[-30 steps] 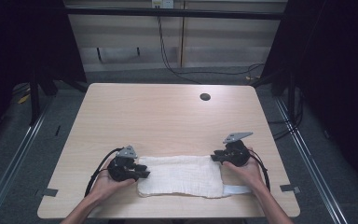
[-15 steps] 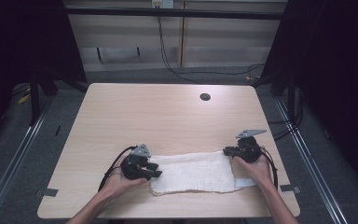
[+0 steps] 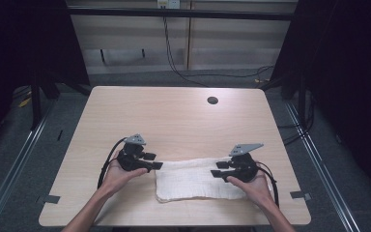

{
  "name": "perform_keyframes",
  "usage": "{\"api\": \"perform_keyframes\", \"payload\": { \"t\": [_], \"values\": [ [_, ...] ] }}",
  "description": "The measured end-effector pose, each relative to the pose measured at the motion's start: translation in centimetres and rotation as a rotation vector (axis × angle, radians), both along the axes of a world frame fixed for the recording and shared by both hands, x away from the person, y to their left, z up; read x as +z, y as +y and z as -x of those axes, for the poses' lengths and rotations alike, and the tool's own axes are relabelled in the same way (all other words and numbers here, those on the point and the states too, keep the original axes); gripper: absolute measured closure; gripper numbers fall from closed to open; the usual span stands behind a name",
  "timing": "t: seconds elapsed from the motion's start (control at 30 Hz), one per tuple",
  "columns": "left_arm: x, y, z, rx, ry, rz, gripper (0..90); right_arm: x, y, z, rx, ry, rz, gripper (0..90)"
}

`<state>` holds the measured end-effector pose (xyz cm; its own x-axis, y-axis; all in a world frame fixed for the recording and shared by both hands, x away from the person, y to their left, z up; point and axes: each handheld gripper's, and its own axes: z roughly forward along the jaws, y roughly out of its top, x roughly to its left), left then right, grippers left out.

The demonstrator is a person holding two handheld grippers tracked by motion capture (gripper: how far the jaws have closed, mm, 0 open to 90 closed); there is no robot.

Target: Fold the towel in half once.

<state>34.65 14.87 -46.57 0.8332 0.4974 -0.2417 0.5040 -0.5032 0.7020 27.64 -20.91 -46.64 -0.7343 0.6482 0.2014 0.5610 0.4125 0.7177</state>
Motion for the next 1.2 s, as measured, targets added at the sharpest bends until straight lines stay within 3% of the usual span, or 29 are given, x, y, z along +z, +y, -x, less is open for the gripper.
{"api": "perform_keyframes", "payload": {
  "t": [0.13, 0.23, 0.27, 0.37, 0.5, 0.57, 0.67, 0.7, 0.9, 1.03, 1.2],
  "values": [
    [1.5, -0.1, -0.6, -0.012, -0.034, 0.015, 43.1, 0.1, 2.9, 0.4, 0.088, 0.003, -0.004, 58.0],
    [1.2, 0.5, -1.4, 0.024, 0.010, 0.089, 43.9, 0.3, 5.1, 0.8, 0.162, 0.012, -0.014, 58.8],
    [0.9, 0.6, -1.4, 0.031, 0.002, 0.103, 45.1, 0.3, 5.8, 0.9, 0.182, 0.014, -0.015, 58.6],
    [0.4, 0.2, -1.3, 0.004, -0.008, 0.036, 45.3, 0.1, 7.9, 1.3, 0.238, 0.023, -0.012, 58.7],
    [0.1, 0.2, -1.3, -0.017, -0.005, 0.052, 45.4, -0.2, 10.4, 1.6, 0.294, 0.021, 0.003, 62.4],
    [0.1, 0.2, -1.3, -0.025, -0.024, 0.034, 46.5, -0.3, 11.6, 1.7, 0.312, 0.017, 0.010, 63.8],
    [-0.1, 0.7, -1.4, -0.002, -0.011, 0.066, 46.1, -0.7, 13.0, 1.9, 0.326, 0.031, 0.000, 65.5],
    [-0.2, 0.7, -1.4, 0.001, -0.012, 0.056, 46.0, -0.9, 13.6, 2.0, 0.339, 0.037, 0.006, 65.8],
    [-0.8, 0.3, -1.2, -0.006, -0.013, 0.046, 42.0, -1.3, 15.1, 1.8, 0.370, 0.043, 0.040, 63.0],
    [-0.9, -0.2, -1.2, -0.015, -0.012, 0.030, 41.6, -1.8, 15.7, 1.8, 0.374, 0.050, 0.033, 64.8],
    [-1.2, -0.2, -1.2, -0.003, -0.010, 0.023, 40.8, -2.2, 16.7, 2.1, 0.402, 0.035, 0.071, 66.8]
  ]
}}
